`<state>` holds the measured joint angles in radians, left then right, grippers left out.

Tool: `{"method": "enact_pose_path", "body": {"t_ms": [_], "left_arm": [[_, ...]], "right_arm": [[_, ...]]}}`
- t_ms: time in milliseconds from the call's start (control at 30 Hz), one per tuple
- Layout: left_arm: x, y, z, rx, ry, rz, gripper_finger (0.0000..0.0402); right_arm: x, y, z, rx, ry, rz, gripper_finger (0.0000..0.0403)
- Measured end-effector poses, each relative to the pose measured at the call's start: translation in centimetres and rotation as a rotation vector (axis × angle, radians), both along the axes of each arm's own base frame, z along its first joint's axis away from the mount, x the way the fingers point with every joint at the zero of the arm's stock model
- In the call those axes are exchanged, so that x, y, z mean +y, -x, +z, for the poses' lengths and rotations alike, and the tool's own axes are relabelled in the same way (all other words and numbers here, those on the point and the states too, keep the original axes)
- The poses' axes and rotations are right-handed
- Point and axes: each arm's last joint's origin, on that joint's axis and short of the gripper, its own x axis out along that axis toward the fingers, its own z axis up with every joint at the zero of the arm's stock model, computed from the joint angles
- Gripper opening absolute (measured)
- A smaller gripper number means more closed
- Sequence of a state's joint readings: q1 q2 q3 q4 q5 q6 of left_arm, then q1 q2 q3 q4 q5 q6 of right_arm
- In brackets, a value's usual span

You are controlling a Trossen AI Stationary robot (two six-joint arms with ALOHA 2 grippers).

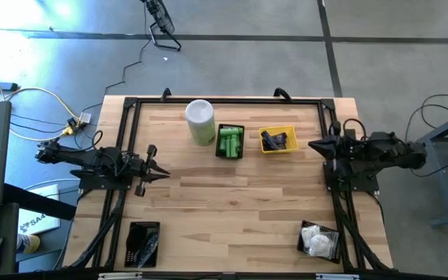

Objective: Pick & Place Travel size toiletries
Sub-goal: Return to Home Position

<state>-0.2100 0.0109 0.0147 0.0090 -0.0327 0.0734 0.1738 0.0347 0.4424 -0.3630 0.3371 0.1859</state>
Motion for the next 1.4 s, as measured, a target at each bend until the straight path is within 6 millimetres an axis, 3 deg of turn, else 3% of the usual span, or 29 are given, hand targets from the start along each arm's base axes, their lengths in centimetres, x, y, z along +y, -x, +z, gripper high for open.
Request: {"method": "enact_pose_path", "body": {"t_ms": [567, 1000, 1400], "left_arm": [[0.0, 0.0, 0.0, 0.000, 0.000, 0.000, 0.0033], [0.0, 0.0, 0.0, 0.000, 0.000, 0.000, 0.0033], [0.0, 0.0, 0.0, 0.000, 0.000, 0.000, 0.0033]], "right_arm": [[-0.1, 0.3, -0.2, -0.030, -0.057, -0.027, 0.0003], [0.6, -3.5, -7.4, -0.005, -0.106, -0.016, 0.0002], [0.9, -4.2, -9.5, 0.001, -0.067, 0.073, 0.0002]]}}
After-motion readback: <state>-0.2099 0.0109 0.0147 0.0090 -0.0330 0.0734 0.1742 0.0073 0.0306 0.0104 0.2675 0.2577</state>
